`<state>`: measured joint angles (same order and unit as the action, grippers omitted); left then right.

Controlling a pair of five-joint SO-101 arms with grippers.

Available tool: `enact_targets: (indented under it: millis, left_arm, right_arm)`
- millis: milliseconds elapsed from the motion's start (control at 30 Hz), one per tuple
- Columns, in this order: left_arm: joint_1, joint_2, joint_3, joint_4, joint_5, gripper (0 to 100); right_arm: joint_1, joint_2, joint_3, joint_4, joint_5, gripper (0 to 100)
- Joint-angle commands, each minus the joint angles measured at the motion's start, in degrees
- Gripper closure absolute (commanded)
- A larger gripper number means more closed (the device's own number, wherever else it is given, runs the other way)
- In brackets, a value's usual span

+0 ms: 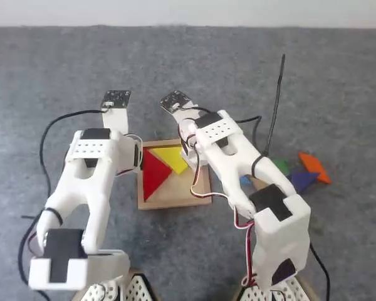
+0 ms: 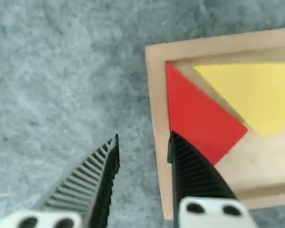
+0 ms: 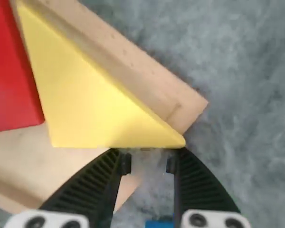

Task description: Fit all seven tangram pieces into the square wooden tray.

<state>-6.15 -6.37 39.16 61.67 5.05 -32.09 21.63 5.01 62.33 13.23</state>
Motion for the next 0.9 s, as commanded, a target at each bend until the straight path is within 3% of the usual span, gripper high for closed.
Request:
enact_targets:
  millis: [0, 200, 467, 700, 867]
  left_arm:
    - [-0.09, -4.48, 0.31, -1.85, -0.79, 84]
    - [0.26, -1.58, -0.75, -1.67, -0.7, 84]
    - [-0.09, -1.67, -0.66, -1.93, -0.26, 84]
    - [0.18, -1.67, -0.57, -2.46, -0.35, 84]
    - [2.46, -1.67, -0.75, -2.55, -0.44, 84]
  right_arm:
    - [-2.24, -4.18, -4.4, 5.05, -0.18, 86.8]
    - [0.75, -13.67, -4.4, 11.12, 3.25, 86.8]
    - [11.82, -19.74, -2.2, 22.99, 4.04, 82.0]
    - [21.32, -27.65, 13.89, 18.95, 11.34, 82.2]
    - [25.27, -34.51, 26.55, 11.38, 11.52, 82.2]
